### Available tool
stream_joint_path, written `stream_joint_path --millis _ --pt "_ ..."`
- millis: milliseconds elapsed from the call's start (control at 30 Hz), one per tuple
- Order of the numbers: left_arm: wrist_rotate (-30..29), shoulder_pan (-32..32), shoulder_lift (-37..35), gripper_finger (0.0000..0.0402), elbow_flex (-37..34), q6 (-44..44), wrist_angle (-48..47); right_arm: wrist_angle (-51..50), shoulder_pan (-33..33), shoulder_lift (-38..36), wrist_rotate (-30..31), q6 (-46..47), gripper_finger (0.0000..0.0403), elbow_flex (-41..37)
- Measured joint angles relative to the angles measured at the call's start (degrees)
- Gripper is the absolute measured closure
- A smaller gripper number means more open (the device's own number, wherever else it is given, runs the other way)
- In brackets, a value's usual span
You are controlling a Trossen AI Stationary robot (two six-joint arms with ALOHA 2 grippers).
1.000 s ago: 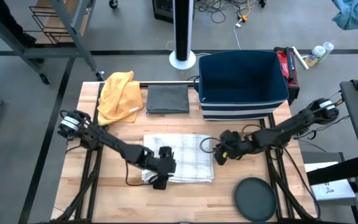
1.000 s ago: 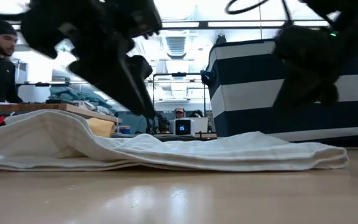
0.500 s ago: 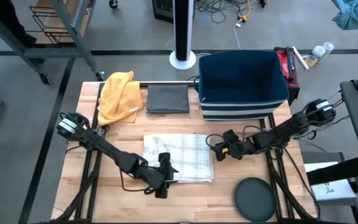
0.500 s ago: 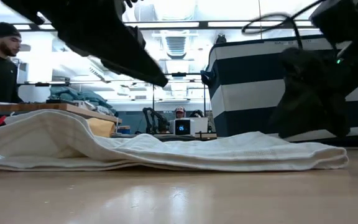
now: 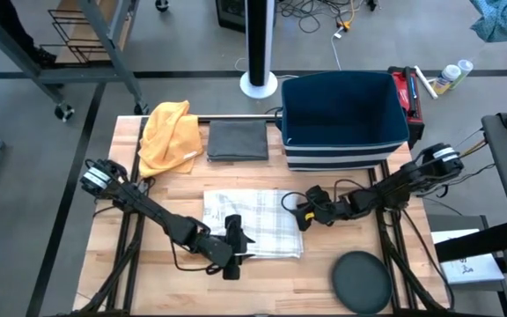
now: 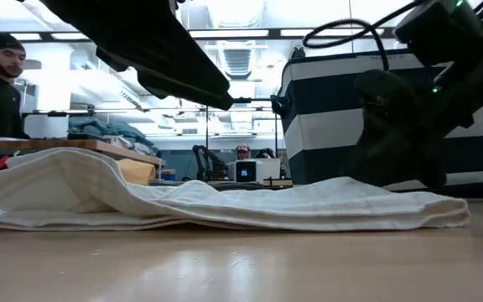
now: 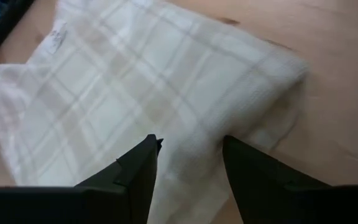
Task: Fold kitchen towel into neat rectangle
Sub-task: Fold the white patterned towel
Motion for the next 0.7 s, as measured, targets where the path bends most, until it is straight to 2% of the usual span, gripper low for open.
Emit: stream_joint_path --millis 200,433,567,700 --pt "0.01 0.00 0.00 0.0233 0.00 0.00 -0.06 -0.12 -0.48 1.45 -0.06 2.63 0.0239 -0.10" --pt "-0.08 0.00 0.00 0.0233 -0.26 0.98 -0.02 0.03 -0.50 1.33 -1.32 3.40 0.0276 0.48" --pt "-0.55 0.00 0.00 0.0233 -0.26 1.06 -0.02 0.02 -0.63 1.33 -1.54 2.81 0.0313 1.11" --pt "-0.57 -0.09 0.00 0.0233 -0.31 1.05 -0.04 -0.08 -1.29 1.33 -1.50 1.73 0.0371 1.22"
